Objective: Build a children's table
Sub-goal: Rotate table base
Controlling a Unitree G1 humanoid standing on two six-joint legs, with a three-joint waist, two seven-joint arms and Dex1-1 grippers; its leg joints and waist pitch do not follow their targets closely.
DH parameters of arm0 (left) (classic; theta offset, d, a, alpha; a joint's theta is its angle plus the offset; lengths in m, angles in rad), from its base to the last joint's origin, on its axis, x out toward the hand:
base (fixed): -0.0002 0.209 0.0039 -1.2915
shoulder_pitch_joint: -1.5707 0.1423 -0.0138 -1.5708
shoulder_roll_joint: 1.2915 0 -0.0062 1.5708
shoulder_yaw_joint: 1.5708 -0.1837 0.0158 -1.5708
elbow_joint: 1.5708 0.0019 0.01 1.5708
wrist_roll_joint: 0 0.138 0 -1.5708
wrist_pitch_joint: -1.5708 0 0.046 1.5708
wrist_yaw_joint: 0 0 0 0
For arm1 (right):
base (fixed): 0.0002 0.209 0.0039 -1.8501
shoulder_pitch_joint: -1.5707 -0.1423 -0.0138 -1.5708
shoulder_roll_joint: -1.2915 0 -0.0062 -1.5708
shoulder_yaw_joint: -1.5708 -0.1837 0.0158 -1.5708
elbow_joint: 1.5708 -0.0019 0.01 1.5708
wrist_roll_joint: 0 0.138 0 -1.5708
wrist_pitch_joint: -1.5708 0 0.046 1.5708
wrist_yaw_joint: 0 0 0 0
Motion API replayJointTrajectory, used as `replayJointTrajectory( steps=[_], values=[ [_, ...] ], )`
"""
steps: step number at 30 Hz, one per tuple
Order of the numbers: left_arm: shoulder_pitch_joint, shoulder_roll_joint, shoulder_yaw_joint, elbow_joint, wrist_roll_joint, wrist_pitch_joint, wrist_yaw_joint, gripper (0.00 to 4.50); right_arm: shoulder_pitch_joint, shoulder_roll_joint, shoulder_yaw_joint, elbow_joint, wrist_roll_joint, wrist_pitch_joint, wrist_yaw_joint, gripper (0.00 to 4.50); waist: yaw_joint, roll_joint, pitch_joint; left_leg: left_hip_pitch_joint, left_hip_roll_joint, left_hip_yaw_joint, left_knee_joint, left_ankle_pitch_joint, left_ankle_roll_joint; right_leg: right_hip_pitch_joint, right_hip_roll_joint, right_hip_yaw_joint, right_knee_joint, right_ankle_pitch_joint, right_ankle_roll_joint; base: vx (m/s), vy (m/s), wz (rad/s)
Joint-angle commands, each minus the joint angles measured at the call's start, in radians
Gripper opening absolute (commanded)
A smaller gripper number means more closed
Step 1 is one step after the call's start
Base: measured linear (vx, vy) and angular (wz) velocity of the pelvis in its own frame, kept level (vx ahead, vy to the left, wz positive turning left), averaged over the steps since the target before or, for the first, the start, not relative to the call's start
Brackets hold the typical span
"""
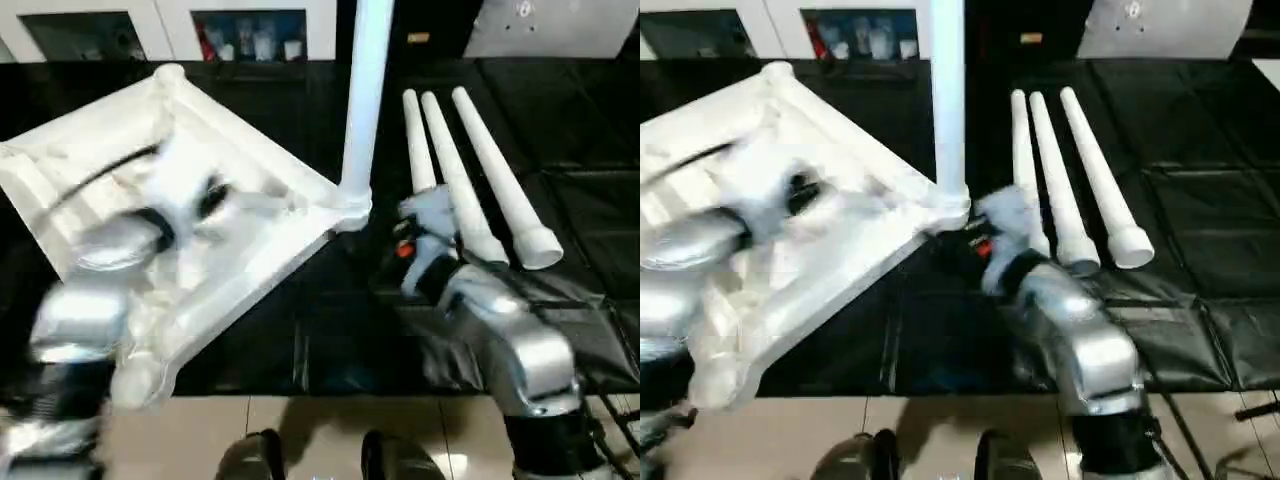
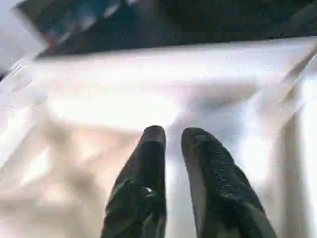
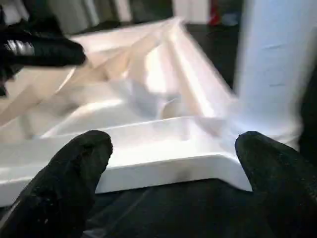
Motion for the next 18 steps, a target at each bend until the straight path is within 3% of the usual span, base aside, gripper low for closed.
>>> replayJointTrajectory(
  steps=[1, 5, 11, 18],
  values=[
    [0.014, 0.028, -0.008, -0.043, 0.015, 0.032, -0.026, 0.35, -0.004, -0.004, 0.031, 0.008, -0.019, 0.039, -0.005, 4.5, 0.004, 0.022, -0.082, 0.038, 0.066, -0.035, -0.07, -0.184, 0.022, 0.048, -0.08, 0.053, -0.071, -0.183, -0.209, 0.0, 0.0, 0.0],
    [0.071, 0.133, -0.053, -0.066, 0.071, 0.086, -0.041, 0.07, -0.017, -0.054, 0.12, 0.047, -0.079, 0.097, 0.005, 4.5, 0.009, 0.026, -0.077, 0.041, 0.066, -0.039, -0.077, -0.252, -0.02, 0.045, -0.08, 0.055, -0.072, -0.22, -0.188, 0.0, 0.0, 0.0],
    [0.103, 0.229, -0.072, -0.027, 0.211, 0.116, 0.044, 0.03, -0.041, -0.048, 0.127, 0.092, -0.105, 0.128, -0.031, 4.5, 0.007, 0.024, -0.077, 0.035, 0.063, -0.043, -0.075, -0.229, -0.017, 0.05, -0.087, 0.059, -0.074, -0.223, -0.174, 0.0, 0.0, 0.0],
    [0.12, 0.269, -0.112, -0.038, 0.217, 0.162, 0.011, 0.03, -0.074, -0.041, 0.141, 0.17, -0.134, 0.098, -0.04, 4.5, 0.006, 0.034, -0.079, 0.035, 0.061, -0.043, -0.072, -0.214, -0.023, 0.05, -0.085, 0.057, -0.065, -0.15, -0.207, 0.0, 0.0, 0.0]
  ],
)
